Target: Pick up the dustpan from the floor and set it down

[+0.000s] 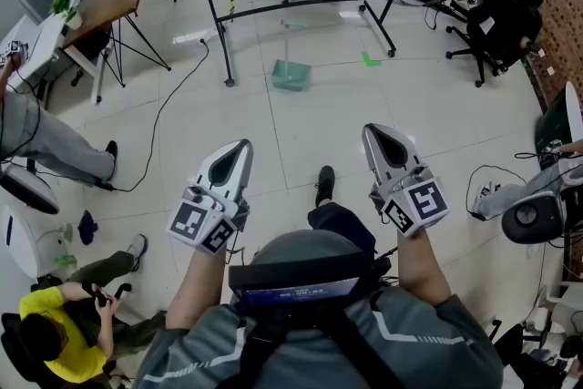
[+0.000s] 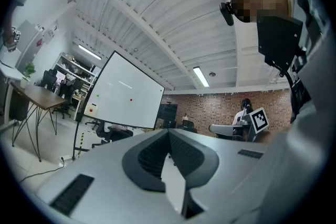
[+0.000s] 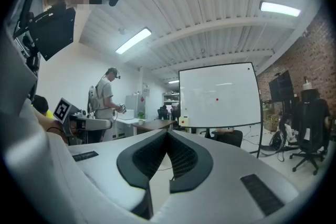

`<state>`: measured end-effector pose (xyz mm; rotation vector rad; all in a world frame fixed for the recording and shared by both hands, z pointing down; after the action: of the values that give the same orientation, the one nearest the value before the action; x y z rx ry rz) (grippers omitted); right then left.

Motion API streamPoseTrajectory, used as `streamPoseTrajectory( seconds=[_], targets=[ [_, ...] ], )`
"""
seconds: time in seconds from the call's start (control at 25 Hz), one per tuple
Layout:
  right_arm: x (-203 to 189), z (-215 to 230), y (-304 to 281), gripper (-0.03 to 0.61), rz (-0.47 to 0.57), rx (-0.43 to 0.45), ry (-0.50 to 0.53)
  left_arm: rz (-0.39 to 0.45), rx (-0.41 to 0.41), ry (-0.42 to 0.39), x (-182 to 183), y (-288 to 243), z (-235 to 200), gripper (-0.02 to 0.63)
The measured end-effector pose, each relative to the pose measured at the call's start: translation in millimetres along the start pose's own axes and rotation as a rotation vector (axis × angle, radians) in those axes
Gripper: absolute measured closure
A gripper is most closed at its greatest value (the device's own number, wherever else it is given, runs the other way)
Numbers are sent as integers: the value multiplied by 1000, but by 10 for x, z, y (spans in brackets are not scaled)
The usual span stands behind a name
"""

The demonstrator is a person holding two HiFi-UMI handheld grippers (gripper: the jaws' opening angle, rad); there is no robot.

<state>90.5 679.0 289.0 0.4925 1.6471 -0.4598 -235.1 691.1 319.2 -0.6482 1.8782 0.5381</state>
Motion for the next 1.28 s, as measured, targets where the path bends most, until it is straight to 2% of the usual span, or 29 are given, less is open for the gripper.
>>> streamPoseTrajectory(
  seconds=[0.12,0.36,0.64,0.8,1.12,1.28],
  targets=[
    [-131,492,-461,566,-1,54,-23,-4,52,-26,26,-485,-192,586],
    [-312,1466,-1281,566,35,125,-38,49,135,-3,123,-1435,-640,586],
    [-281,2776,-2512,566,81,204,-69,63,192,-9,505,-2844,-1306,586],
    [-295,3405,-2917,566,100,226,-90,48,231,-25,634,-3569,-1492,586],
    [-306,3991,-3551,566,112,208,-101,16,211,-30,825,-4476,-1977,586],
    [-252,3971,-3834,566,113,189,-81,18,176,-64,969,-4588,-2225,586]
  ],
)
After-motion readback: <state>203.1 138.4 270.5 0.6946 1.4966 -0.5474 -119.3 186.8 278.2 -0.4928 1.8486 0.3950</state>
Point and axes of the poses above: the fingertips, and each gripper's own axes: y backward along the fingers, z to its right, x out of its top, the point moved 10 cm from there along y, backward along the fingers, and after that the axes turned 8 degrees about y, right-handed, at the moved point
